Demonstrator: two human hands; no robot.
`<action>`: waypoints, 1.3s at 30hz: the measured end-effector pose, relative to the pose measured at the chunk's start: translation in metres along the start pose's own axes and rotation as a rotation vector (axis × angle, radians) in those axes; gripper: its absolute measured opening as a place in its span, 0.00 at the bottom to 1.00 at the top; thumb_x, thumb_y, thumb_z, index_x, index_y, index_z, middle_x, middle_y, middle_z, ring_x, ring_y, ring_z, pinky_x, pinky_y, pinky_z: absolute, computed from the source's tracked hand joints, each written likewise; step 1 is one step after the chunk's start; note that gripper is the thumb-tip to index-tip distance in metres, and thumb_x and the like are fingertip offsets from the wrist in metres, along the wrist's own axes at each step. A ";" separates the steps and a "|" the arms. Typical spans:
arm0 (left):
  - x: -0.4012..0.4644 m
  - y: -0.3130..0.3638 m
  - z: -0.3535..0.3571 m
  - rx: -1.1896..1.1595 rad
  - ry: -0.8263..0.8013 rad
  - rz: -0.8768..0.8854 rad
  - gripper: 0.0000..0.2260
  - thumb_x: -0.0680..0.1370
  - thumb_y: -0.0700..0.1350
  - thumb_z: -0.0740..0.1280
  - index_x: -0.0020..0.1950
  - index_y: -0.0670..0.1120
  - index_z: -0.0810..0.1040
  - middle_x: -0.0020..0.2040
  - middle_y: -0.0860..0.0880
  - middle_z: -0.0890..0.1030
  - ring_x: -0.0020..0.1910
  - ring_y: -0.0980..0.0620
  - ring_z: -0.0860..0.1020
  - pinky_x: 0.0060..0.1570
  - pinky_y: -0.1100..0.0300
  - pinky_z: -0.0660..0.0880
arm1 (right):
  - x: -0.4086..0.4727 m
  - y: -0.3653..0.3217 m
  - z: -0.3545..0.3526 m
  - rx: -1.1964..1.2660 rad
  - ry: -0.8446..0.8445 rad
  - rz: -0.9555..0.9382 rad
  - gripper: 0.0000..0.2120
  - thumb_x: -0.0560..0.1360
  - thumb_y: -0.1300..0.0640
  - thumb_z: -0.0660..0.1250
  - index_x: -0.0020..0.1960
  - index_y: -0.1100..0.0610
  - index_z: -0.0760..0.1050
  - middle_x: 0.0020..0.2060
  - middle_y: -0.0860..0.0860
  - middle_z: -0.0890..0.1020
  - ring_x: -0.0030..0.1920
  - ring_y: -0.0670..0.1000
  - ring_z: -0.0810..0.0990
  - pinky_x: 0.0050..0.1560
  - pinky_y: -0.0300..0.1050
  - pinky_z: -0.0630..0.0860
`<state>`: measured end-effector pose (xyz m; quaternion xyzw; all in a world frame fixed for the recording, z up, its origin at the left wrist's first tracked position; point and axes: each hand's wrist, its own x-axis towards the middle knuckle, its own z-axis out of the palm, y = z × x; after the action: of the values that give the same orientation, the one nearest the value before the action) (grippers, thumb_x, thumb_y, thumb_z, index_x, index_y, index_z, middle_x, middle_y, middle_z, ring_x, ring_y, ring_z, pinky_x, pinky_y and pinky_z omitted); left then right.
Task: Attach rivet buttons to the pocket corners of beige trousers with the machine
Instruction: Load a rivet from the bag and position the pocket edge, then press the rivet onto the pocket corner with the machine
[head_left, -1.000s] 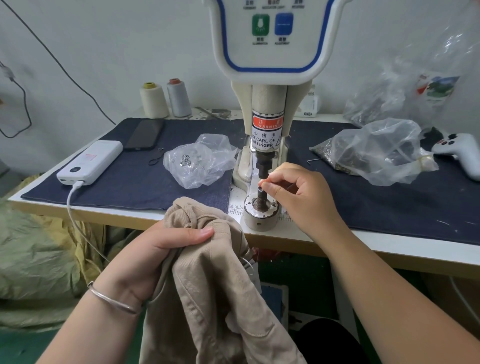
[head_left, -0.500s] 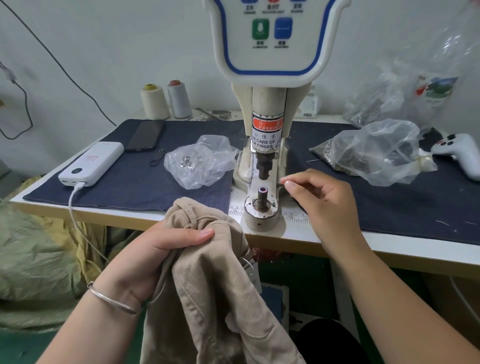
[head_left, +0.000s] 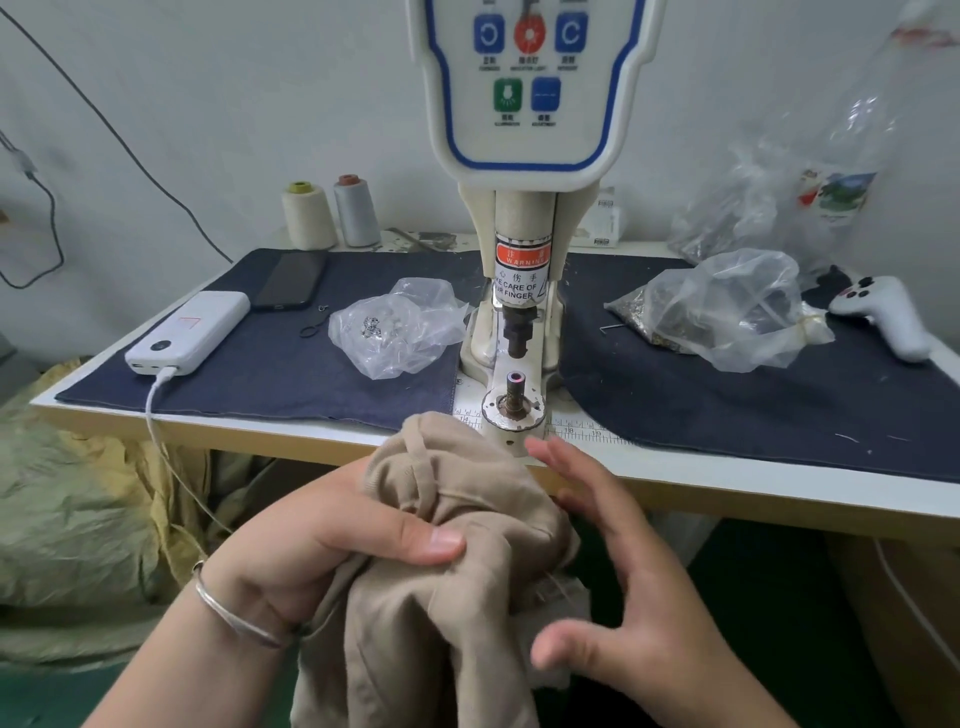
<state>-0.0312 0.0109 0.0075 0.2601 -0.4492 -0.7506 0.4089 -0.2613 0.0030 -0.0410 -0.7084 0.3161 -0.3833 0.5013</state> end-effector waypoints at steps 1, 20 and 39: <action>0.001 0.000 0.003 0.000 -0.049 -0.011 0.20 0.71 0.27 0.69 0.62 0.35 0.76 0.56 0.35 0.82 0.57 0.40 0.82 0.57 0.50 0.78 | 0.002 -0.004 -0.002 0.052 -0.087 0.041 0.53 0.55 0.33 0.79 0.75 0.41 0.62 0.71 0.42 0.70 0.71 0.43 0.68 0.69 0.38 0.66; 0.006 -0.003 0.015 0.195 0.339 -0.171 0.07 0.76 0.44 0.70 0.48 0.42 0.87 0.46 0.42 0.86 0.43 0.50 0.85 0.41 0.61 0.80 | 0.018 -0.001 -0.082 0.599 -0.322 0.471 0.33 0.62 0.61 0.80 0.61 0.71 0.72 0.56 0.68 0.77 0.54 0.60 0.77 0.52 0.47 0.77; 0.060 0.022 -0.035 0.557 0.695 -0.135 0.12 0.79 0.50 0.69 0.41 0.46 0.87 0.39 0.44 0.85 0.34 0.51 0.81 0.35 0.63 0.77 | 0.119 -0.023 -0.109 0.201 -0.066 0.643 0.11 0.63 0.59 0.74 0.43 0.63 0.84 0.38 0.59 0.85 0.33 0.53 0.84 0.33 0.44 0.81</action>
<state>-0.0283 -0.0624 0.0097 0.6255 -0.4521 -0.4944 0.3999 -0.2936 -0.1401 0.0295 -0.5314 0.4678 -0.2117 0.6738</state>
